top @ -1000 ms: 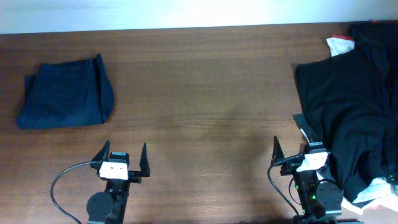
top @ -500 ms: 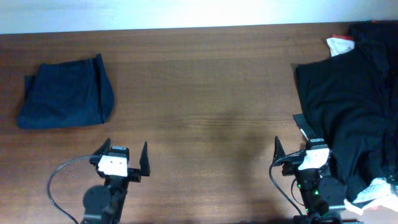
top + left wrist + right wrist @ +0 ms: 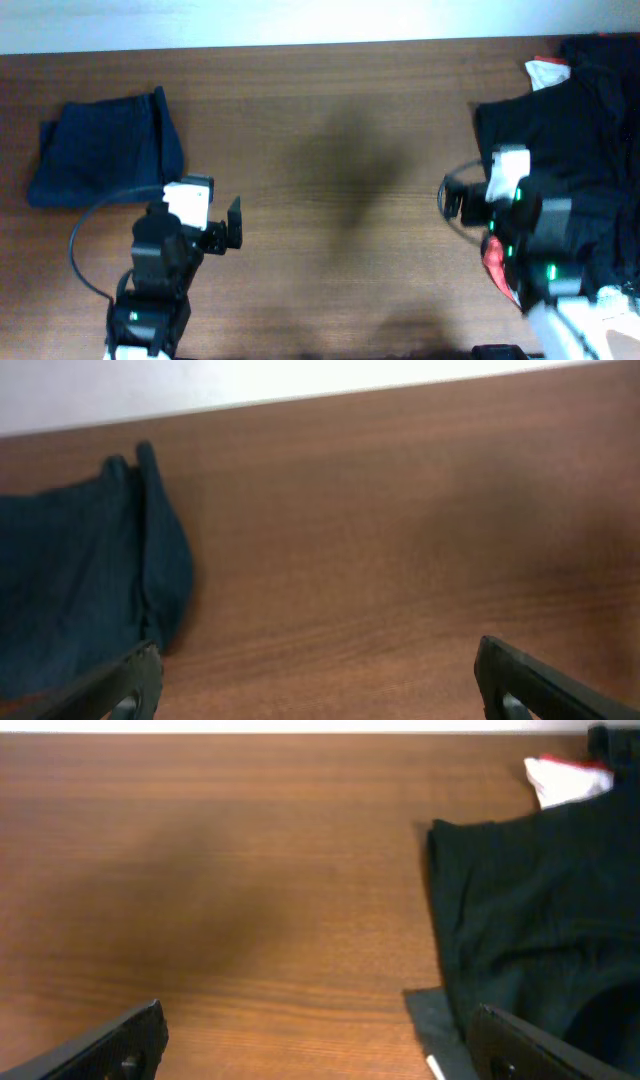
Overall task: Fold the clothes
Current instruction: 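Reach the right gripper into the black pile and grasp black trousers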
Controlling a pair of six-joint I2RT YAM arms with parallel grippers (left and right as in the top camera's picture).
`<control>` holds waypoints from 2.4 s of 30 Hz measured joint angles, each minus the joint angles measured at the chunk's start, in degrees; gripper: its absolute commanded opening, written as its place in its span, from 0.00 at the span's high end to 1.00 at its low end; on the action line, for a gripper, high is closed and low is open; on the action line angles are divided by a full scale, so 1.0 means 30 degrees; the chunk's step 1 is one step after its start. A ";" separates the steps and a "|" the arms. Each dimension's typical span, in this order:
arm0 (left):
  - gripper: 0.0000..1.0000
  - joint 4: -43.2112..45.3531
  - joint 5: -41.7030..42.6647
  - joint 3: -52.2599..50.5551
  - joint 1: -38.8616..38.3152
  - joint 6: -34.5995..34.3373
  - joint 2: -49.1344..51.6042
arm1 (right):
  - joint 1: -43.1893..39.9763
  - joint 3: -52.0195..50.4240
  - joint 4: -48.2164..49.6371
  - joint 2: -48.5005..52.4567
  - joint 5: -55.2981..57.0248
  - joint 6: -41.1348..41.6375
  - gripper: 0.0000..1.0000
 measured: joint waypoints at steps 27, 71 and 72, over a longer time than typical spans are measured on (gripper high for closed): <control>0.01 -0.0838 0.0270 0.1399 0.0000 0.0000 0.2608 | -0.3876 0.4102 0.9333 1.7303 0.1020 -0.0342 0.24; 0.01 -0.0852 0.0277 0.1399 0.0000 -0.0007 0.2608 | -0.1872 1.0462 0.1501 0.6747 0.0277 -0.0219 0.96; 0.01 -0.0852 0.0270 0.1399 0.0000 0.0000 0.2608 | -0.1537 1.0608 0.1290 0.6586 0.0022 -0.0160 0.96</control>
